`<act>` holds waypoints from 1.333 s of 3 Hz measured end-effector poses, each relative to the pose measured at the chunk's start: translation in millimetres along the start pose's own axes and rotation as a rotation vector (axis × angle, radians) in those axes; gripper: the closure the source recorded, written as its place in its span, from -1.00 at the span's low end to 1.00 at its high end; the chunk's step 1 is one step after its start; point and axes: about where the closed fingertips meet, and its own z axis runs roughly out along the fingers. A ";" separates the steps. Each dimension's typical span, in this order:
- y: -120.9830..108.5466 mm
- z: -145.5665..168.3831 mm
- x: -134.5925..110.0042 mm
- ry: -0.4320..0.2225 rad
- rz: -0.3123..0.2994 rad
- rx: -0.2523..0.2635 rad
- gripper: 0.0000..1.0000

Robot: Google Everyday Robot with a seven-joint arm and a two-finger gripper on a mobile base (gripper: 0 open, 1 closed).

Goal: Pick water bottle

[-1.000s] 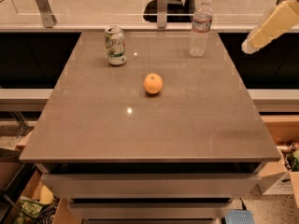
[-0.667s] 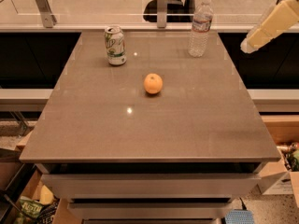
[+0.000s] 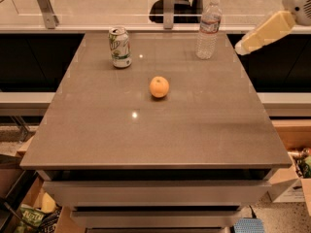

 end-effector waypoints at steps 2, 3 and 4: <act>-28.9 61.5 11.1 -0.148 0.129 0.038 -1.00; -38.3 93.4 21.6 -0.188 0.182 0.043 -1.00; -42.7 120.5 31.7 -0.225 0.231 0.041 -1.00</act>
Offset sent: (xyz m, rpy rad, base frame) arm 0.0951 -0.0039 -0.0578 0.2747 -0.0935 -0.1029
